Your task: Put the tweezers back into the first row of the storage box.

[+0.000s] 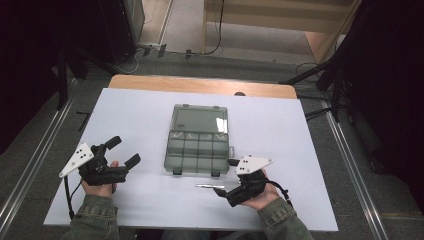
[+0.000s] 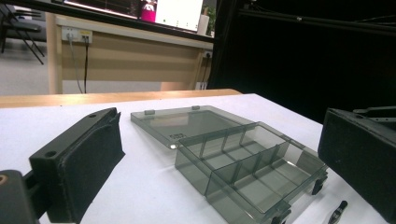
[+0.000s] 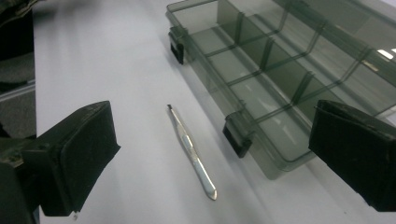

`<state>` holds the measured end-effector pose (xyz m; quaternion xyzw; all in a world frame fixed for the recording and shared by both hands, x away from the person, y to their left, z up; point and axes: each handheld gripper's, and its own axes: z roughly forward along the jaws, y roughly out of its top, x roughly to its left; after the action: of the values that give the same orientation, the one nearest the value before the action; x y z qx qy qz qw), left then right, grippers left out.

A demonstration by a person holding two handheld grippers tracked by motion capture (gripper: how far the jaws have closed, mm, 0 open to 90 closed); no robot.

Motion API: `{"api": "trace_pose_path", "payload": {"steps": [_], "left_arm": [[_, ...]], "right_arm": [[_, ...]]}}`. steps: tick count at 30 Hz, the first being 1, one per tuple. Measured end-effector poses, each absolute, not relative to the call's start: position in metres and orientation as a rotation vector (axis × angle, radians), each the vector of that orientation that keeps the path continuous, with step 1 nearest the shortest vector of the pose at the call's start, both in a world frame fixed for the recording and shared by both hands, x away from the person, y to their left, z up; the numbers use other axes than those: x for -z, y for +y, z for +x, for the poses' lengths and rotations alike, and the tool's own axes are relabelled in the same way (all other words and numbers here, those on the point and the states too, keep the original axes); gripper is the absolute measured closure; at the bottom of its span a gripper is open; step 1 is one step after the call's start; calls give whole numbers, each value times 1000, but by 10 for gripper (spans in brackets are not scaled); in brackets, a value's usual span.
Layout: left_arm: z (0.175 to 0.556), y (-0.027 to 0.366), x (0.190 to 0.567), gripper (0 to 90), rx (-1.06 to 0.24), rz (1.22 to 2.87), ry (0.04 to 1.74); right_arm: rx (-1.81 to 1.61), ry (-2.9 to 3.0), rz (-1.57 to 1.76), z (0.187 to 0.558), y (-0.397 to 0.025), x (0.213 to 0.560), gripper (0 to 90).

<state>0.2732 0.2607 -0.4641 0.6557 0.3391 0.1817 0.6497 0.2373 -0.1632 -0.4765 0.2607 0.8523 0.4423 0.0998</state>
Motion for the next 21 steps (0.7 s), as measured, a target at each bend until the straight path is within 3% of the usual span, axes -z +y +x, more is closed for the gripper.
{"api": "trace_pose_path", "payload": {"steps": [21], "left_arm": [[273,262,464,0,-405,1477,772]], "right_arm": [[-1110,2720,596,247,-118,477,86]]}}
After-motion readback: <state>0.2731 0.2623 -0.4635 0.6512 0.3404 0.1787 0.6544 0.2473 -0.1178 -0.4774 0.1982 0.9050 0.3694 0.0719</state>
